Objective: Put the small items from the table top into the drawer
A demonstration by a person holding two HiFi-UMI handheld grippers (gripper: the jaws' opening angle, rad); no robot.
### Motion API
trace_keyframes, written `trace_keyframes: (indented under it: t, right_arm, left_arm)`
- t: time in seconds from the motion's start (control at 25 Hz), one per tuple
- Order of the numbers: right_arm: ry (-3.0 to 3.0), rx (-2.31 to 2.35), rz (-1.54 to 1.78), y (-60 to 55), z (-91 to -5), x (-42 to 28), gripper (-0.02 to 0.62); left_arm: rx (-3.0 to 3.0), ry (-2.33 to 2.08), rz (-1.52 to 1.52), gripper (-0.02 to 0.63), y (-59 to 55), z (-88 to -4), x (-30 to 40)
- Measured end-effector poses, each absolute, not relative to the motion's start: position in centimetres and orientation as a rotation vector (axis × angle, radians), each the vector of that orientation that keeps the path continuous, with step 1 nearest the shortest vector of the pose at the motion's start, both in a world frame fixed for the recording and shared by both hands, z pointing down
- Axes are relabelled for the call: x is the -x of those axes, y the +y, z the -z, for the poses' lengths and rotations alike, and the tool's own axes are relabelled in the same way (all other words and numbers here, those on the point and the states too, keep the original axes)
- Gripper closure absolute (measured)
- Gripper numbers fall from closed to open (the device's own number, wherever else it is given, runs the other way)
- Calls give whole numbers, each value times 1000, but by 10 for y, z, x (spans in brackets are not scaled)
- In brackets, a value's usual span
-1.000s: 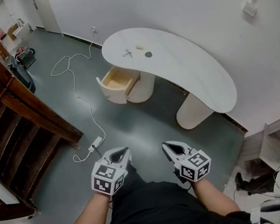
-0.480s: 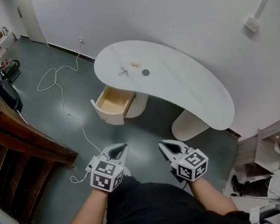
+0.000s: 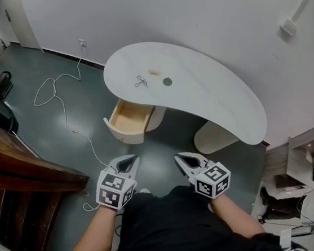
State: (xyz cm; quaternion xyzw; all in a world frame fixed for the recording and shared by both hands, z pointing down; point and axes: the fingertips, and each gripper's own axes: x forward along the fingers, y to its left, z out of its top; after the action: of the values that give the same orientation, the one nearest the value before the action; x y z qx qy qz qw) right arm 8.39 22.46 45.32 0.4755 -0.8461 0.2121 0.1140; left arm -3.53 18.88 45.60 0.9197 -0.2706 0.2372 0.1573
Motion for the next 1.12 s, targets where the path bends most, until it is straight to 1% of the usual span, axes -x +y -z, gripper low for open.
trace_keyframes:
  t: [0.44, 0.68, 1.12]
  right_arm:
    - [-2463, -1376, -656, 176, -462, -79, 597]
    - [-2493, -1336, -659, 126, -467, -83, 597]
    - [-2524, -1290, -616, 13, -458, -122, 597]
  left_arm:
    - [-2608, -760, -641, 592, 147, -465, 36]
    - [-2574, -801, -657, 592, 110, -473, 33]
    - [-2604, -849, -672, 592, 2, -457, -11]
